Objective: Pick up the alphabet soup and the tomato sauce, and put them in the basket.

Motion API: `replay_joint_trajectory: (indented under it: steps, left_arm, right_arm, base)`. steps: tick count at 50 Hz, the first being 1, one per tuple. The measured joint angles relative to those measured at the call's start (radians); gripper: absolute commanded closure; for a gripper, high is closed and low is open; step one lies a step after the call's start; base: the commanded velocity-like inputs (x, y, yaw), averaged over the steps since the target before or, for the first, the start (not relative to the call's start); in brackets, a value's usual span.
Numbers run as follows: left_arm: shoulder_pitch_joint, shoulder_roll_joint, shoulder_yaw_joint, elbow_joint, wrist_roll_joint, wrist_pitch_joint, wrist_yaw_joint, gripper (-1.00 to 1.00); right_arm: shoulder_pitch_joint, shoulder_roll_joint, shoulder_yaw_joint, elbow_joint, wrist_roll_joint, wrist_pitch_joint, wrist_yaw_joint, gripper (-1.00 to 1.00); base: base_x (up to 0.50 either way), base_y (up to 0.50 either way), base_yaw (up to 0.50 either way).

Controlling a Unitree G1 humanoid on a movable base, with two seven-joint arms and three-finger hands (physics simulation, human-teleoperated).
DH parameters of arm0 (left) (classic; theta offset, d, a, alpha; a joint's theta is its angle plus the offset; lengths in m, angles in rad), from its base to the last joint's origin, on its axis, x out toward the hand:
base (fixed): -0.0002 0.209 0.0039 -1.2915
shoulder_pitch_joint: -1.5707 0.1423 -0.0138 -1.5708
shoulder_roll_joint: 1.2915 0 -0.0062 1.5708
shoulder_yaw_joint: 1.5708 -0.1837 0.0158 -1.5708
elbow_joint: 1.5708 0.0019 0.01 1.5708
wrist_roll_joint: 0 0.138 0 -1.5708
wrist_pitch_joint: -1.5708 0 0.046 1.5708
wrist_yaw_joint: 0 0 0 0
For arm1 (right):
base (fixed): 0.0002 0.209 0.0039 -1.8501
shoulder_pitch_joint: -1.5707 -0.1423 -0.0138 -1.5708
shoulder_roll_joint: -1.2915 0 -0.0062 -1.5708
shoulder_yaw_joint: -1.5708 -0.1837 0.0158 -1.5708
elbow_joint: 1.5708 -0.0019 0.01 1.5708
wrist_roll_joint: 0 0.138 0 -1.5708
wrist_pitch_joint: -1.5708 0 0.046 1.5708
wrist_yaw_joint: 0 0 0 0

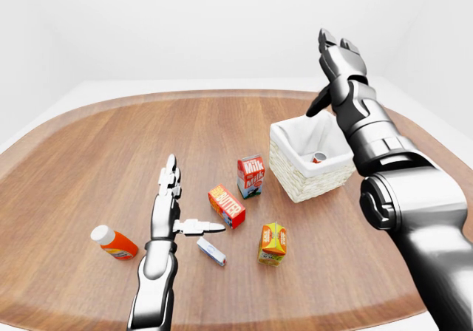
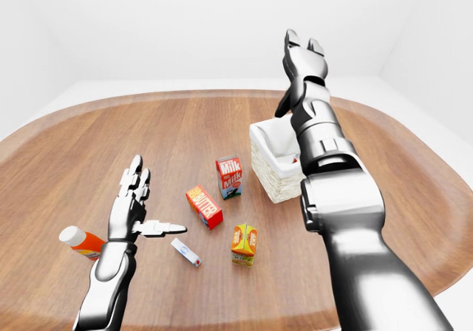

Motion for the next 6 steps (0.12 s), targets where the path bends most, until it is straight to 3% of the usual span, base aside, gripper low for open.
replay_joint_trajectory:
  steps: [6]
  left_arm:
    - [0.004, 0.000, -0.001, -0.002, 0.000, 0.000, -0.001, -1.00]
  right_arm:
    - [-0.033, -0.007, 0.002, -0.010, -0.015, 0.000, 0.023, -1.00]
  base:
    - [0.00, 0.00, 0.00]
